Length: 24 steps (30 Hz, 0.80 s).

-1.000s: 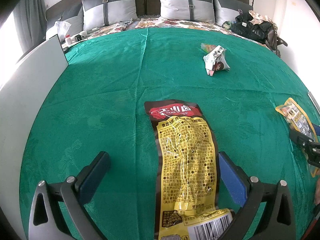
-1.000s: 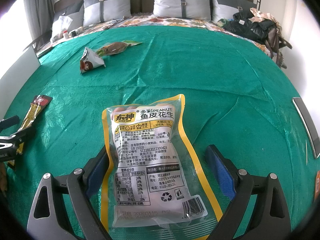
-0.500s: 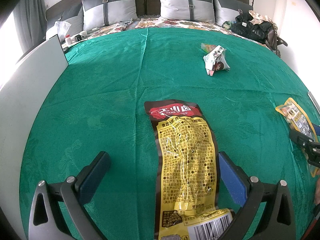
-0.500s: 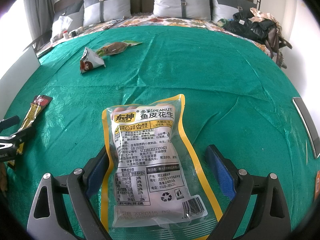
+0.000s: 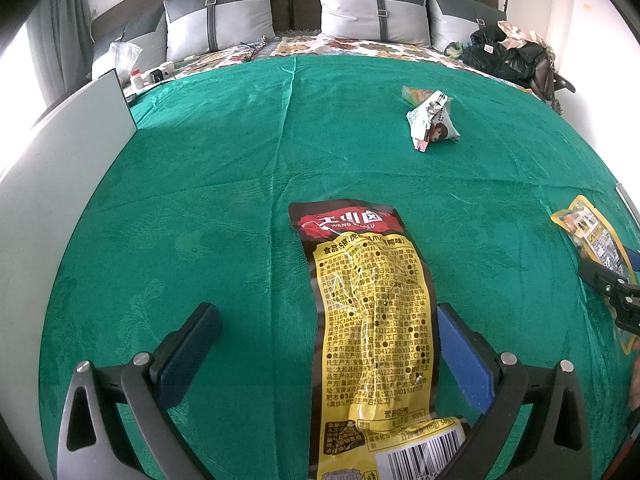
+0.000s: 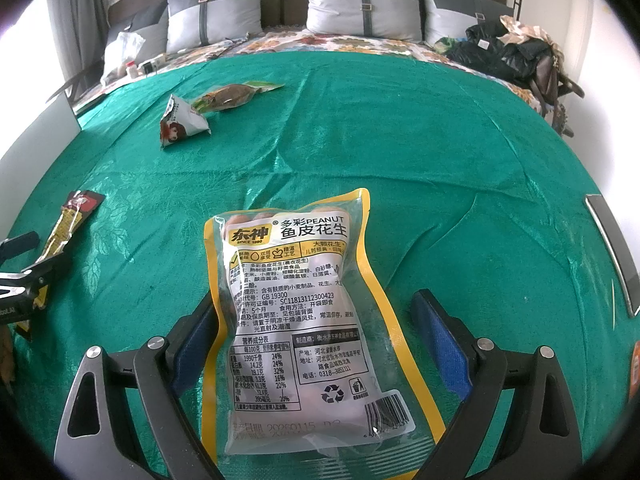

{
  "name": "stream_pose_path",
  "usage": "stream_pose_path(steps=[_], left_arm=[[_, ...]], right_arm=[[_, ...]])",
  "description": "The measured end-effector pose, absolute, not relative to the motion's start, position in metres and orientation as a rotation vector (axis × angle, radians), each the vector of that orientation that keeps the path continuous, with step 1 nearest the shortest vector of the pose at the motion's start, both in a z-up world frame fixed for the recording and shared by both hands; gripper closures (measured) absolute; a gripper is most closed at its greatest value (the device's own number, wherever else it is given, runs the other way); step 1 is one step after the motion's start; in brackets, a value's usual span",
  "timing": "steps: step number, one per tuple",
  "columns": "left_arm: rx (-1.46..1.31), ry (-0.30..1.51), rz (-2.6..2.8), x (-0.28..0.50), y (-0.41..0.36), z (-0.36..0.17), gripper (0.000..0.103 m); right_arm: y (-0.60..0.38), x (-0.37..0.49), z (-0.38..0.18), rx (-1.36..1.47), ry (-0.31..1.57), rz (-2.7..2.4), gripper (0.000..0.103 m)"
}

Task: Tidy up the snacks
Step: 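Grip and lift the yellow bag with the left tool while the right holds peanuts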

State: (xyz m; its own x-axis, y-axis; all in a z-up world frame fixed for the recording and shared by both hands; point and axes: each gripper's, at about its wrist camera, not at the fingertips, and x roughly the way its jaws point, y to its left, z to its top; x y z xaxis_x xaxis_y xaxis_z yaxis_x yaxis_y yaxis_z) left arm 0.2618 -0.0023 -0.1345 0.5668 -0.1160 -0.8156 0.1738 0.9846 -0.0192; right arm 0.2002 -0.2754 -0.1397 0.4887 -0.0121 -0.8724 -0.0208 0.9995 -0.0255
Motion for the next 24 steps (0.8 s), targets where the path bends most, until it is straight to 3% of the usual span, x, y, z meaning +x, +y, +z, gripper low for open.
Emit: stream_pose_path(steps=[10,15,16,18,19,20,22,24], left_arm=[[0.121,1.037,-0.253,0.266,-0.002,-0.132,0.000],[0.159,1.179,-0.278,0.280,-0.010,-0.130,0.001],[0.161,1.185,-0.278,0.279,-0.012,-0.129,0.007],[0.169,1.157,-0.302,0.274,-0.016,-0.122,0.030],[0.177,1.141,-0.316,0.270,-0.017,-0.118,0.050],[0.191,1.139,-0.321,0.267,-0.018,-0.116,0.053],[0.153,1.143,-0.347,0.259,-0.010,-0.114,0.056],[0.076,1.142,-0.347,0.249,0.005,-0.111,0.058]], right_arm=[[-0.276,0.202,-0.139,-0.037,1.077,0.019,0.008],[-0.277,0.228,-0.138,-0.062,1.303,0.064,0.009],[-0.276,0.233,-0.138,-0.067,1.346,0.072,0.009],[-0.276,0.241,-0.138,-0.084,1.429,0.082,0.012],[-0.277,0.242,-0.137,-0.081,1.447,0.079,0.014],[-0.278,0.242,-0.135,-0.068,1.460,0.081,0.020],[-0.279,0.239,-0.125,-0.045,1.465,0.078,0.042],[-0.280,0.232,-0.115,-0.041,1.459,0.058,0.043]])
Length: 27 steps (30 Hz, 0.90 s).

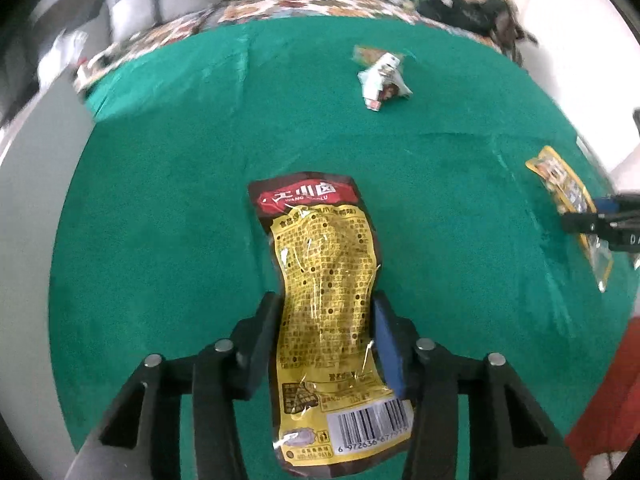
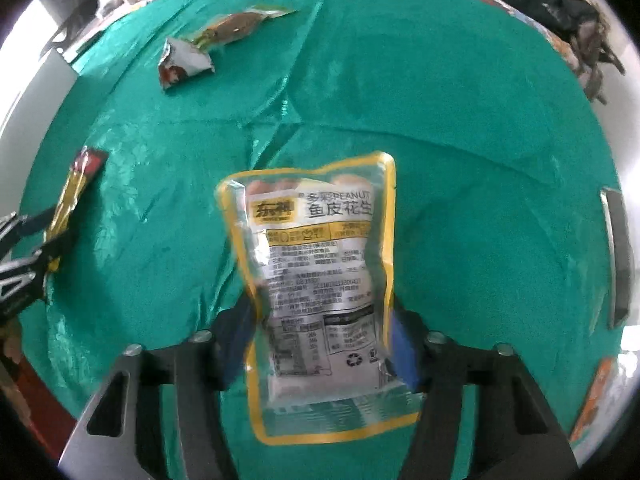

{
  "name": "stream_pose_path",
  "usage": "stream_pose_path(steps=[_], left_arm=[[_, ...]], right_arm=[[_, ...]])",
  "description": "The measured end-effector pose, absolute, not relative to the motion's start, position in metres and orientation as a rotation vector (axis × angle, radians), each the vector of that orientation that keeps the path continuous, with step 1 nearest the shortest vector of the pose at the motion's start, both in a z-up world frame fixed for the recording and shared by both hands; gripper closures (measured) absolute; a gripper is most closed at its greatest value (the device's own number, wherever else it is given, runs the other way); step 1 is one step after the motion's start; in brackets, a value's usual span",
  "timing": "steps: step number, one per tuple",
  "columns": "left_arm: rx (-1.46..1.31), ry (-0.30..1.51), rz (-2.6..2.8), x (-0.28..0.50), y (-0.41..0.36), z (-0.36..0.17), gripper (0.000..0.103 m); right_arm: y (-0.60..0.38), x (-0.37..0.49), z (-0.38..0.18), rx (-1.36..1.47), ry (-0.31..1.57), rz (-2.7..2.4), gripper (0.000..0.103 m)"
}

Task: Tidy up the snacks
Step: 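Grip and lift the yellow bag with the left tool while the right holds peanuts, then carry both bags over the white box and open both tools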

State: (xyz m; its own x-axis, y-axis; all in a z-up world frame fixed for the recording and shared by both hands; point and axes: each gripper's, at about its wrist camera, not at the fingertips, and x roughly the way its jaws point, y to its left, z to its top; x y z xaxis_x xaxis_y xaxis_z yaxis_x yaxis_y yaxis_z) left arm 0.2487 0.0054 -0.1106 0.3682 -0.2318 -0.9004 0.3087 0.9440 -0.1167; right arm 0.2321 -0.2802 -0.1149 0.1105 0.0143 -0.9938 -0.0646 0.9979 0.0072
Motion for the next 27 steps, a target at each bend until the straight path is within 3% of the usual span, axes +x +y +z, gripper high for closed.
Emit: stream_pose_path(steps=[6,11,20,27], left_arm=[[-0.096,1.084,-0.353,0.212,0.052,-0.084,0.058],[-0.214,1.002,-0.325,0.191,0.101,-0.040,0.058],[-0.367,0.872,-0.048,0.178,0.276,0.033,0.057],[-0.305,0.893,0.246,0.161,0.384,0.020,0.051]], right_arm=[[-0.278,0.211,-0.077,0.138,1.377,0.111,0.043],[-0.225,0.215,-0.074,0.057,1.423,0.160,0.043],[0.019,0.241,0.013,0.036,1.255,0.614,0.042],[0.189,0.232,0.046,-0.009,1.144,0.845,0.036]])
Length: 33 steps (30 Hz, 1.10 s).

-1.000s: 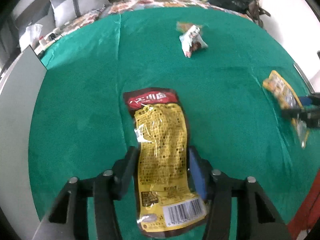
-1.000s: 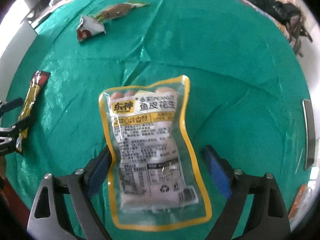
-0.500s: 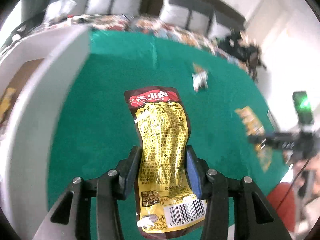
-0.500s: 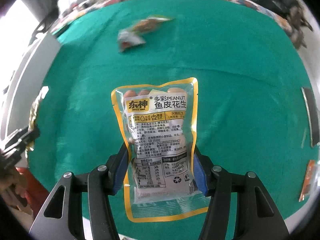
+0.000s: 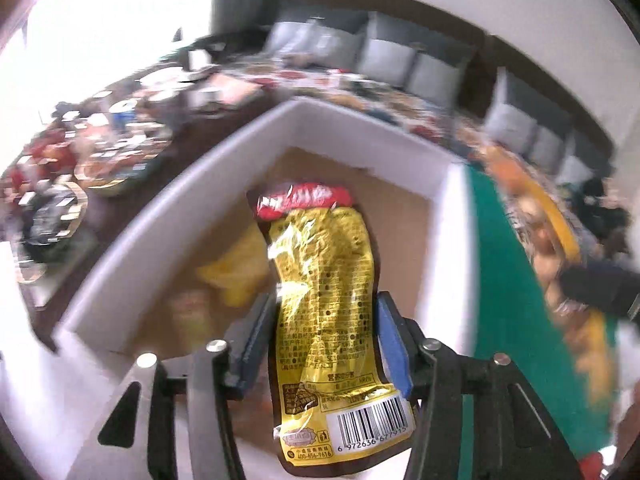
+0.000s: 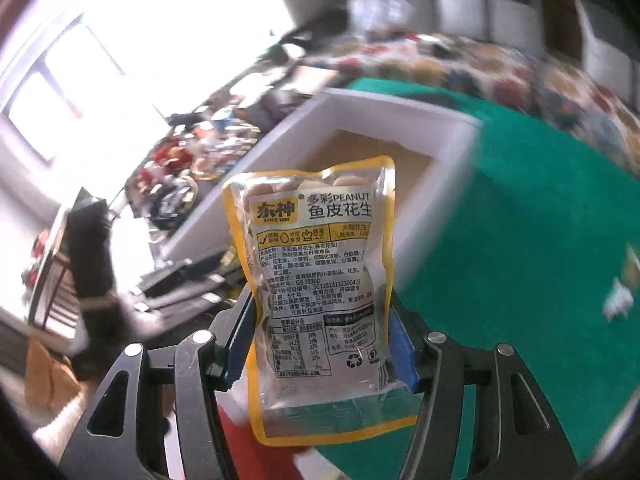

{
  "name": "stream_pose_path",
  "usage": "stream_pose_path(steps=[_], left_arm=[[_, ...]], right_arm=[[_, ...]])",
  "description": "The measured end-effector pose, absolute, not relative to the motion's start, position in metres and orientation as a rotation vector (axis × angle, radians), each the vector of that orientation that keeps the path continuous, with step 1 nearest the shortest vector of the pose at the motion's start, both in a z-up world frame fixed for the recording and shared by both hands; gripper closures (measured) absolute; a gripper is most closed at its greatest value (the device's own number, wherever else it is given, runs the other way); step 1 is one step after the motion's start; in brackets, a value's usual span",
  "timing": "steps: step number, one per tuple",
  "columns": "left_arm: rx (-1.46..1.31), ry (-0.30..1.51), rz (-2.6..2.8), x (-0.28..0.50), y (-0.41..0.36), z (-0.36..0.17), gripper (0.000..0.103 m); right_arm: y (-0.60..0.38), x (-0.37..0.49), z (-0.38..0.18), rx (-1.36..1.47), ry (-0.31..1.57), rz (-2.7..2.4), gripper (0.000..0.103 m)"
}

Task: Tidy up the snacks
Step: 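Carry both bags over the white box and open both tools, then return both tools over the bed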

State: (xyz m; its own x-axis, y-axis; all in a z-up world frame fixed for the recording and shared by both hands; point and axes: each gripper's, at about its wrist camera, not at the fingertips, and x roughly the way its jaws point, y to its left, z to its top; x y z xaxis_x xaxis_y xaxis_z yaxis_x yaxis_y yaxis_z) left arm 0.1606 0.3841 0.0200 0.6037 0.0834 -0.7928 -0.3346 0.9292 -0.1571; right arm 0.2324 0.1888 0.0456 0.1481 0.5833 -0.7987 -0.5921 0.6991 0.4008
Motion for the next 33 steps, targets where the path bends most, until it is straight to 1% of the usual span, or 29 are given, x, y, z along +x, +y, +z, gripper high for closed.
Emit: stream_pose_path(steps=[1,3,5,7,8,10,13,15,18,20,21,23,25,28,33], left_arm=[[-0.292,0.902,0.283,0.158,0.394,0.015,0.047],[-0.284,0.913,0.320,0.146,0.408,0.005,0.039],[-0.284,0.899,0.349,0.135,0.413,0.000,0.028],[-0.297,0.875,0.358,0.128,0.415,-0.003,0.023],[-0.307,0.867,0.354,0.127,0.413,-0.005,0.023],[-0.334,0.865,0.326,0.128,0.404,-0.007,0.023],[-0.352,0.850,0.266,0.130,0.382,-0.002,0.023],[-0.352,0.840,0.208,0.134,0.357,0.005,0.023],[-0.323,0.836,0.093,0.143,0.308,0.015,0.022],[-0.285,0.829,0.013,0.149,0.268,0.021,0.018],[-0.269,0.827,-0.017,0.152,0.253,0.024,0.017],[-0.232,0.824,-0.089,0.156,0.213,0.024,0.011],[-0.198,0.839,-0.154,0.162,0.171,0.016,0.006],[-0.145,0.889,-0.223,0.173,0.113,-0.010,0.006],[-0.038,0.985,-0.254,0.187,0.039,-0.065,0.006]], right_arm=[[0.206,0.232,0.046,-0.020,1.107,0.837,0.032],[0.229,0.235,0.046,-0.028,1.064,0.825,0.028],[0.240,0.241,0.046,-0.027,1.053,0.806,0.028],[0.233,0.246,0.050,0.015,1.034,0.808,0.028],[0.226,0.251,0.049,0.032,1.019,0.806,0.028],[0.197,0.253,0.050,0.026,0.985,0.775,0.022],[0.144,0.257,0.027,-0.042,0.980,0.686,0.022],[0.106,0.256,-0.001,-0.103,1.005,0.608,0.022],[0.021,0.246,-0.061,-0.173,1.091,0.455,0.022],[-0.039,0.235,-0.094,-0.184,1.152,0.347,0.022],[-0.061,0.231,-0.102,-0.184,1.165,0.308,0.022],[-0.126,0.214,-0.123,-0.168,1.183,0.189,0.022],[-0.170,0.202,-0.131,-0.142,1.173,0.111,0.022],[-0.227,0.180,-0.132,-0.069,1.115,0.027,0.020],[-0.255,0.161,-0.127,-0.033,1.048,-0.012,0.018]])
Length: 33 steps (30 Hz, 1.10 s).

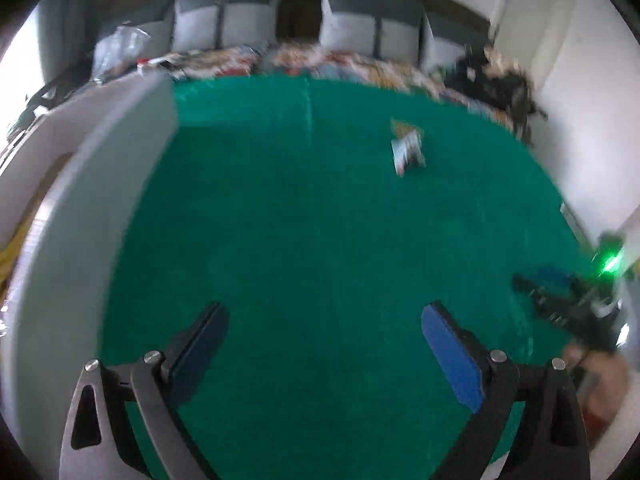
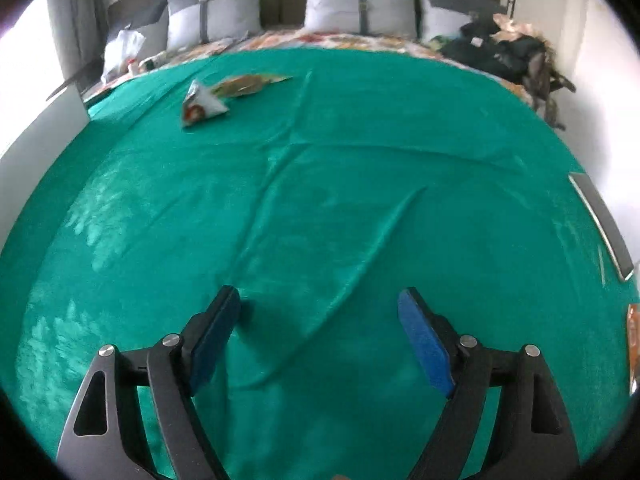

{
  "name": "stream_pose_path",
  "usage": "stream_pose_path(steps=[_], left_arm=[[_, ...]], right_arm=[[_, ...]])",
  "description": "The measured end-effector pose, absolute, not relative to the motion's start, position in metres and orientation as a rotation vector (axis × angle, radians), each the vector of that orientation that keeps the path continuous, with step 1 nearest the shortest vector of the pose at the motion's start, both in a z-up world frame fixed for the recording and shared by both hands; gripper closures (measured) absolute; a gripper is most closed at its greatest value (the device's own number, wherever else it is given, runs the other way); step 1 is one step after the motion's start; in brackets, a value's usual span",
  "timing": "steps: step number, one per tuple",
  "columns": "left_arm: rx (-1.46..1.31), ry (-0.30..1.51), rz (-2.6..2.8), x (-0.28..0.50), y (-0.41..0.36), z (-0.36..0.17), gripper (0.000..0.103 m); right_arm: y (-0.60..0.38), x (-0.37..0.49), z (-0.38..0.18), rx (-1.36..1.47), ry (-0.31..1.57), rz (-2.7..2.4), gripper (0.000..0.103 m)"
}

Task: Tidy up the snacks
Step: 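Return both tools over the bed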

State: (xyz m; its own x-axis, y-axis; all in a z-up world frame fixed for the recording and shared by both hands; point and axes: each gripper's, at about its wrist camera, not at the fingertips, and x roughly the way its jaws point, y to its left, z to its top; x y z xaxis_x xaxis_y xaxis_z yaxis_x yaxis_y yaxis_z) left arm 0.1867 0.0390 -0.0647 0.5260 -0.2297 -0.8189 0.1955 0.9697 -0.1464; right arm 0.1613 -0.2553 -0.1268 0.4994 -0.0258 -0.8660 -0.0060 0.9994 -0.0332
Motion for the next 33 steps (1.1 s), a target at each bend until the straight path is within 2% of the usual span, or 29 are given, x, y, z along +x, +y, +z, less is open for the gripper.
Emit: stream_pose_path(steps=[10,17,33], left_arm=[[0.103,1.012,-0.140,0.214,0.011,-0.125,0.004],[0.055,0.955,-0.132,0.215,0.025,-0.134,0.000],[0.050,0.957,-0.135,0.218,0.026,-0.135,0.000]], right_arm=[[-0.259,0.160,-0.134,-0.035,1.052,-0.017,0.012],[-0.260,0.161,-0.134,-0.035,1.051,-0.017,0.012],[-0.260,0.161,-0.134,-0.036,1.052,-0.018,0.012]])
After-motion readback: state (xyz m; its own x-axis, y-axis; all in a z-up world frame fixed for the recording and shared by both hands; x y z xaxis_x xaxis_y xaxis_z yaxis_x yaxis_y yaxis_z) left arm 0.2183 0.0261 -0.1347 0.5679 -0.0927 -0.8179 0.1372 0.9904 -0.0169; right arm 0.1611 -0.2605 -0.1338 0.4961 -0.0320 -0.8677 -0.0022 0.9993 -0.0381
